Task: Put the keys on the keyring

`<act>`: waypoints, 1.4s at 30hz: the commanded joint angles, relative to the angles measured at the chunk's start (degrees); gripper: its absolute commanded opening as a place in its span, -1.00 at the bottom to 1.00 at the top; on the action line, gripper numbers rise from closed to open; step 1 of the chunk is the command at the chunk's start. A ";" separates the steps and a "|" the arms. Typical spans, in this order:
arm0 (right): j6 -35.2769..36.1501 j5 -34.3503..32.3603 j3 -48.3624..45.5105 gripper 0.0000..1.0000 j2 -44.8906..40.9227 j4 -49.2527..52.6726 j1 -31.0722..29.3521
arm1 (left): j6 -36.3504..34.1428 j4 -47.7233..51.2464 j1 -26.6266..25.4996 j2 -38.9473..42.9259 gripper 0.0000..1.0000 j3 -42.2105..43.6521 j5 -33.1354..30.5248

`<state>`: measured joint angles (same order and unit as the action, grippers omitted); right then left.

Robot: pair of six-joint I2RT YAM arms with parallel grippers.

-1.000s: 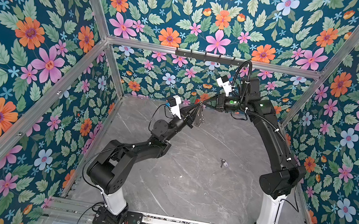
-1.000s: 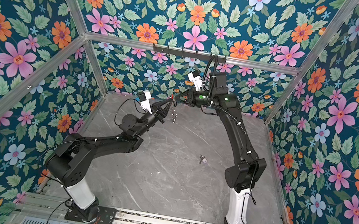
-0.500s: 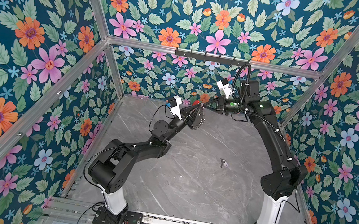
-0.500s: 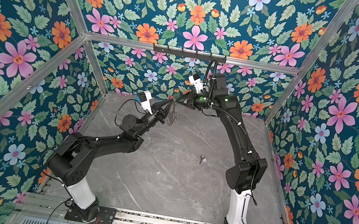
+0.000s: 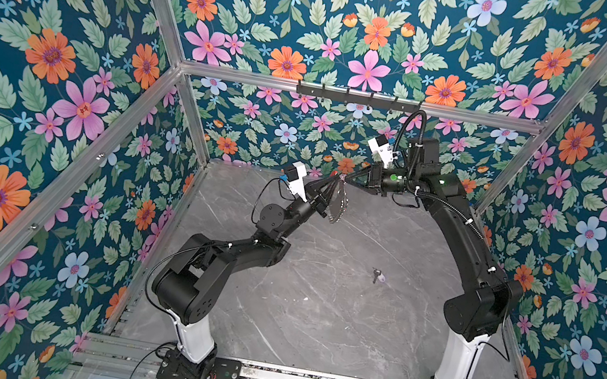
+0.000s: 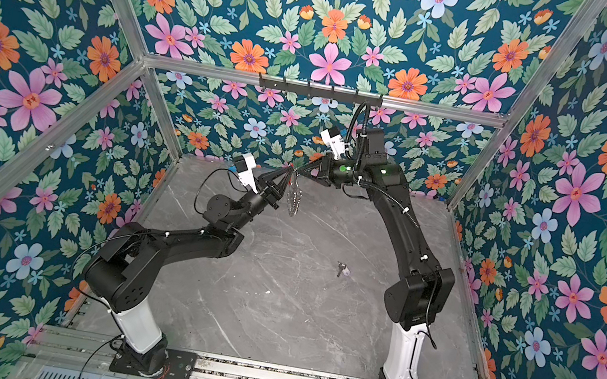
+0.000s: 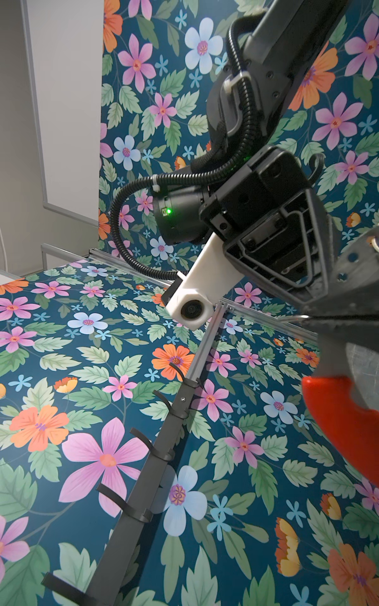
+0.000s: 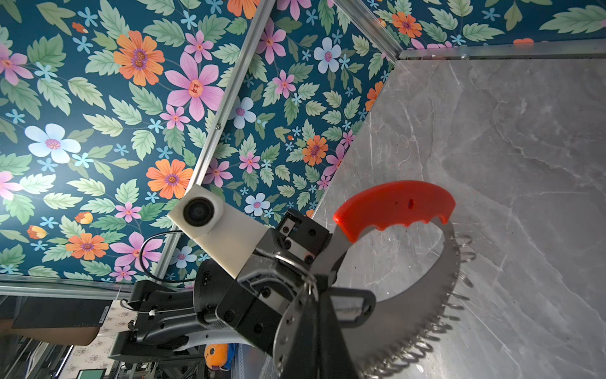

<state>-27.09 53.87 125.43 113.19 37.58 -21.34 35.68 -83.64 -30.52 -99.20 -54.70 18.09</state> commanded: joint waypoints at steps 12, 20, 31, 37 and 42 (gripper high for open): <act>0.80 -5.01 -3.09 -0.42 -4.51 -1.44 2.43 | 4.87 -7.14 1.11 -0.03 -1.00 -0.23 5.34; 9.34 -5.28 3.84 -0.42 -2.89 3.17 1.46 | 8.66 -6.72 2.02 -0.38 -1.00 -1.30 9.72; 10.19 -1.06 1.17 -0.45 -2.89 -1.62 0.08 | 12.67 -7.68 2.75 -1.00 -1.00 -2.43 10.59; 9.27 -0.13 -1.08 -0.47 -3.50 -4.67 -0.01 | 13.58 -7.68 2.84 -1.52 -1.00 -3.13 10.96; 8.48 0.62 -0.72 -0.51 -3.04 -5.88 -0.13 | 13.83 -7.68 2.86 -1.60 -1.00 -3.32 11.17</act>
<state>-18.35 53.04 124.36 110.13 34.26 -21.32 49.10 -87.83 -27.77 -100.88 -57.60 28.62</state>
